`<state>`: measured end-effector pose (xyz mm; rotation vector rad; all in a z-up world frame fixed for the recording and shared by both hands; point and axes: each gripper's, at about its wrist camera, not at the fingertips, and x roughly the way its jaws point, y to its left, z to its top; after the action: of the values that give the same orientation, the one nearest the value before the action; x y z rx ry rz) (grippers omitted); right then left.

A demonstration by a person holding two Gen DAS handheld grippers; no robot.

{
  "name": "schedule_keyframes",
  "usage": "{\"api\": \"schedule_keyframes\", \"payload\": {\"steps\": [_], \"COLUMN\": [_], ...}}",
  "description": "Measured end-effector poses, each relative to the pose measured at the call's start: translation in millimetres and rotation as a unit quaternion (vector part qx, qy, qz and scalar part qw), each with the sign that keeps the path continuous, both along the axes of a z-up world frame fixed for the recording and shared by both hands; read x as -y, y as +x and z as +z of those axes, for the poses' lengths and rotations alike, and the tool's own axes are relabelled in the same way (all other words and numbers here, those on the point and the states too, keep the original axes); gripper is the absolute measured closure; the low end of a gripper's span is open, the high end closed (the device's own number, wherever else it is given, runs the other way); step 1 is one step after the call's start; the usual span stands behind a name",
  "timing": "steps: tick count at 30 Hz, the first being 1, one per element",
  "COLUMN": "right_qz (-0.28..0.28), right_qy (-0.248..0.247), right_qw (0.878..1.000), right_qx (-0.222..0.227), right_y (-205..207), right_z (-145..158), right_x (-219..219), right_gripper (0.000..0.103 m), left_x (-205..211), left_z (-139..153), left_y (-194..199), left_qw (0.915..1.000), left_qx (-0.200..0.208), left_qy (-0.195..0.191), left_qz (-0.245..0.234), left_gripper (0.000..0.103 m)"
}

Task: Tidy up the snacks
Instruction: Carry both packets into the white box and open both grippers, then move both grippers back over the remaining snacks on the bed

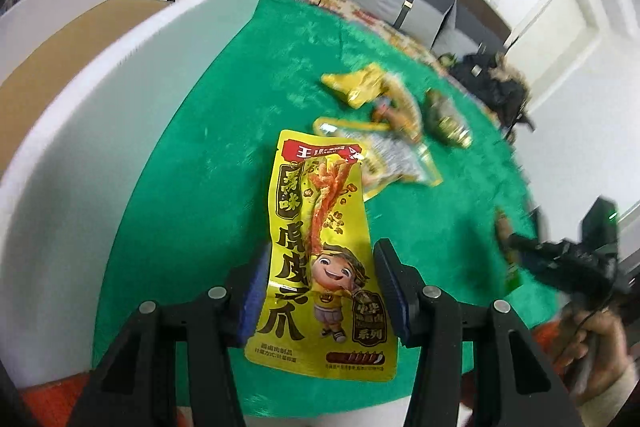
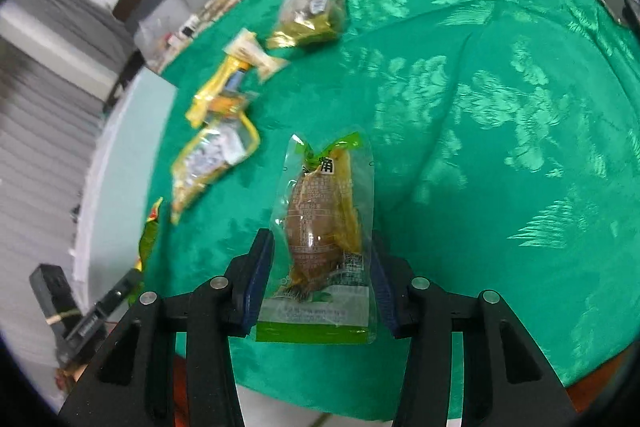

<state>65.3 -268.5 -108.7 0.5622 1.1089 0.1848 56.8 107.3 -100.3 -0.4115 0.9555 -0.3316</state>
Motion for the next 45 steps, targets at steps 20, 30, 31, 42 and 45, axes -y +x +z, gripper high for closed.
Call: {"api": "schedule_keyframes", "payload": {"steps": [20, 30, 31, 42, 45], "right_qz": [0.266, 0.273, 0.266, 0.06, 0.015], "right_qy": [0.112, -0.066, -0.111, -0.304, -0.271], "right_qw": [0.95, 0.95, 0.948, 0.945, 0.959], "right_qx": [0.121, 0.137, 0.134, 0.103, 0.079], "right_y": [58, 41, 40, -10, -6], "right_z": [143, 65, 47, -31, -32], "right_x": [-349, -304, -279, -22, 8], "right_gripper": [0.038, 0.032, 0.032, 0.032, 0.032], "left_x": [-228, -206, -194, 12, 66], "left_z": [81, 58, 66, 72, 28], "left_y": [-1, -26, -25, 13, 23], "left_qw": [0.9605, 0.9621, 0.966, 0.9918, 0.9894], "left_qx": [0.029, 0.028, 0.038, 0.067, 0.028], "left_qy": [0.141, 0.134, 0.127, 0.108, 0.131], "left_qz": [0.238, 0.236, 0.222, -0.016, -0.057], "left_gripper": [0.034, 0.017, 0.016, 0.003, 0.003]}}
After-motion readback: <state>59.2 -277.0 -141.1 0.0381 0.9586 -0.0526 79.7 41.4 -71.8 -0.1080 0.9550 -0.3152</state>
